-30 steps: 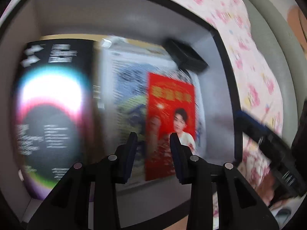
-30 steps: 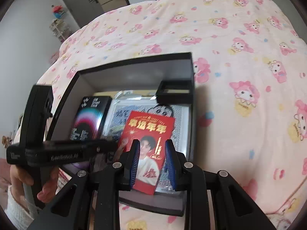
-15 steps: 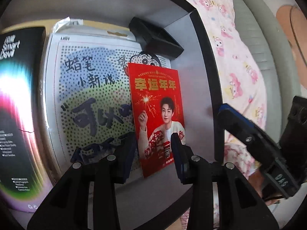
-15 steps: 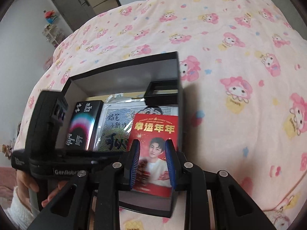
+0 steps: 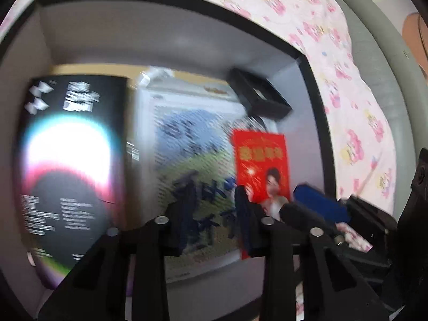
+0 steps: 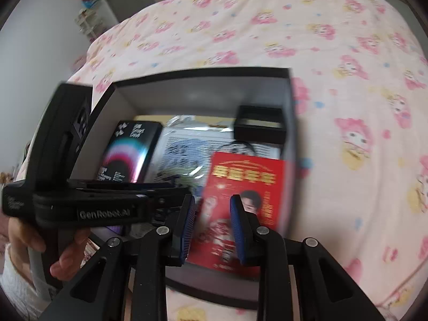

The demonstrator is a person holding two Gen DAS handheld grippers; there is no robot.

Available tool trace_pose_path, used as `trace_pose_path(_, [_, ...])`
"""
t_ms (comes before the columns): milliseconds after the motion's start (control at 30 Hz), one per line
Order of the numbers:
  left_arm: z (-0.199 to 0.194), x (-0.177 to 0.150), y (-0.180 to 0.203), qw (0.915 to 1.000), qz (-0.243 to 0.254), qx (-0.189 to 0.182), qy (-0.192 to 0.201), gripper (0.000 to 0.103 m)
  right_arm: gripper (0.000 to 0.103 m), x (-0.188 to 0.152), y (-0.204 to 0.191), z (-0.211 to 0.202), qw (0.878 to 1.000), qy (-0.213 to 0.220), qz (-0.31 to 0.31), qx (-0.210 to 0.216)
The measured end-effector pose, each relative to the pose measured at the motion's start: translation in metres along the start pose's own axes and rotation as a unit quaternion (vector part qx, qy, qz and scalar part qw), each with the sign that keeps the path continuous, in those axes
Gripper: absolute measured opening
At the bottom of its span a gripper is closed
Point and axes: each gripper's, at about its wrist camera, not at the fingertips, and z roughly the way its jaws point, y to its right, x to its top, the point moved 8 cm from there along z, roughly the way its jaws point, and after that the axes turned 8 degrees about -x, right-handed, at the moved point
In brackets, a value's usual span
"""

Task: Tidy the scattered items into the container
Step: 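Push the red card upright against the Shin-chan card with the left gripper, then open the left gripper and withdraw it from the box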

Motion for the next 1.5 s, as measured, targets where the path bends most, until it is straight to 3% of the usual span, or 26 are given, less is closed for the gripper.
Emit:
trace_pose_path(133, [-0.008, -0.004, -0.008, 1.0000, 0.004, 0.002, 0.008, 0.026, 0.024, -0.007, -0.014, 0.020, 0.999, -0.034, -0.013, 0.023])
trace_pose_path(200, [0.022, 0.014, 0.022, 1.0000, 0.008, -0.001, 0.000, 0.026, 0.024, -0.013, -0.018, 0.032, 0.998, -0.052, -0.015, 0.033])
trace_pose_path(300, [0.036, 0.012, 0.024, 0.9999, 0.014, -0.006, -0.008, 0.026, 0.024, -0.023, -0.017, 0.045, 0.997, -0.075, -0.024, 0.011])
trace_pose_path(433, [0.039, 0.007, 0.030, 0.9993, 0.020, -0.024, -0.021, 0.026, 0.024, -0.030, -0.015, 0.042, 0.996, -0.071, -0.040, -0.018])
trace_pose_path(533, [0.043, 0.005, 0.036, 0.9974, 0.003, -0.064, -0.033, 0.026, 0.024, -0.030, -0.012, 0.028, 0.998, -0.052, -0.020, -0.026])
trace_pose_path(667, [0.053, 0.002, 0.042, 0.9970, 0.008, -0.061, -0.047, 0.026, 0.024, -0.028, 0.003, -0.007, 1.000, -0.004, 0.025, -0.017])
trace_pose_path(800, [0.058, -0.003, 0.054, 0.9963, 0.010, -0.064, -0.056, 0.026, 0.024, -0.022, 0.026, -0.027, 0.997, 0.029, 0.040, -0.060])
trace_pose_path(933, [0.069, -0.007, 0.065, 0.9967, 0.014, -0.050, -0.062, 0.028, 0.024, -0.014, 0.037, -0.027, 0.996, 0.029, 0.051, -0.059])
trace_pose_path(1067, [0.076, 0.001, 0.069, 0.9957, 0.012, -0.065, -0.065, 0.032, 0.024, -0.013, 0.034, -0.026, 0.997, 0.024, 0.051, -0.052])
trace_pose_path(1200, [0.060, 0.003, 0.071, 0.9981, 0.042, -0.039, -0.024, 0.032, 0.024, -0.016, 0.033, -0.021, 0.997, 0.022, 0.053, -0.048])
trace_pose_path(1500, [0.014, -0.008, 0.089, 0.9932, 0.105, -0.003, 0.050, 0.031, 0.024, -0.013, 0.015, -0.044, 0.995, 0.057, 0.040, -0.066])
